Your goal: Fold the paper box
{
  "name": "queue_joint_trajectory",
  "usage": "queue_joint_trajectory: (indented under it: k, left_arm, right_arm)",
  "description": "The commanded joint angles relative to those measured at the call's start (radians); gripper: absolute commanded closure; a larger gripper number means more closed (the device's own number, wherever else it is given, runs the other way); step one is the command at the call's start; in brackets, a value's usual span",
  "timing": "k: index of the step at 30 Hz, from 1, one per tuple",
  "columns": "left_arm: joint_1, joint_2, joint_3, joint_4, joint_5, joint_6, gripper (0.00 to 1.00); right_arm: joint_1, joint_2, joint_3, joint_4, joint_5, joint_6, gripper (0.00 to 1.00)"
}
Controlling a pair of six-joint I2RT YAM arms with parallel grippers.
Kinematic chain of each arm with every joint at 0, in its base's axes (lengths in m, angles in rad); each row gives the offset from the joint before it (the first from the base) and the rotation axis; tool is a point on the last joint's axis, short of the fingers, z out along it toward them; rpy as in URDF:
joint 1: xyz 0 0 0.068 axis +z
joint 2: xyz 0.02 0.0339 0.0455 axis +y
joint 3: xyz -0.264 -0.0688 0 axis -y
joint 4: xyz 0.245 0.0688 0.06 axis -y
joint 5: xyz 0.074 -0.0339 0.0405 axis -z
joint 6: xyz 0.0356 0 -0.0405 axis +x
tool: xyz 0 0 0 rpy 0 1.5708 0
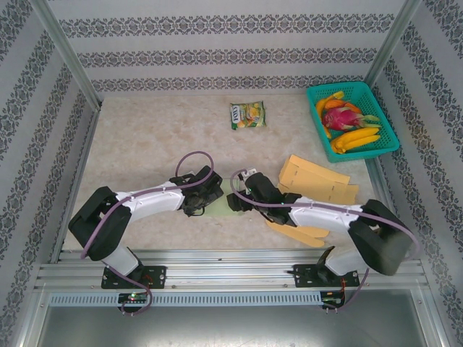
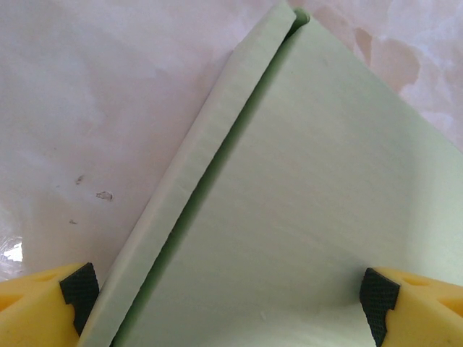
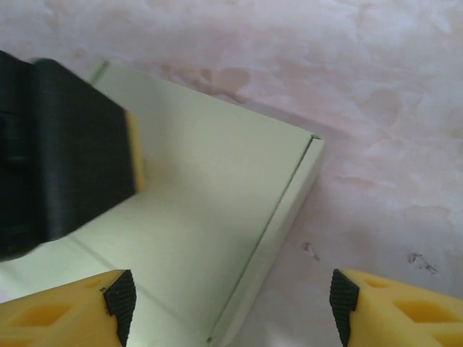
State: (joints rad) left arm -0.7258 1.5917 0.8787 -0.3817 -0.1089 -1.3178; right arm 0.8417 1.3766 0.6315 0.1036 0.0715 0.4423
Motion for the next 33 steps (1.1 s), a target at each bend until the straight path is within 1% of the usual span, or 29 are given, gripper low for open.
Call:
queue_joint_trajectory:
  k: [1, 5, 9, 14, 24, 29, 33]
  left_arm:
    - [-0.012, 0.009, -0.041, -0.066, -0.017, -0.006, 0.05]
    - [-0.012, 0.006, -0.046, -0.061, -0.017, -0.008, 0.05]
    - [-0.012, 0.003, -0.052, -0.056, -0.014, -0.008, 0.05]
    - [-0.014, 0.0, -0.053, -0.048, -0.01, -0.012, 0.06]
    - [-0.02, -0.005, -0.055, -0.052, -0.017, -0.018, 0.06]
    - [-0.021, -0.005, -0.053, -0.057, -0.021, -0.018, 0.06]
    - [-0.023, -0.006, -0.053, -0.059, -0.025, -0.018, 0.06]
  right_arm:
    - [0.031, -0.081, -0.036, -0.049, 0.052, 0.071, 0.3]
    - [0.062, -0.137, -0.079, -0.058, 0.054, 0.124, 0.34]
    - [0.08, -0.142, -0.116, -0.038, 0.044, 0.158, 0.37]
    - [0.092, -0.102, -0.141, 0.015, 0.011, 0.201, 0.4]
    - [0.105, -0.024, -0.136, 0.075, -0.022, 0.218, 0.41]
    - [0.105, 0.001, -0.138, 0.109, -0.041, 0.223, 0.46]
    - [0.105, 0.014, -0.131, 0.117, -0.061, 0.231, 0.47]
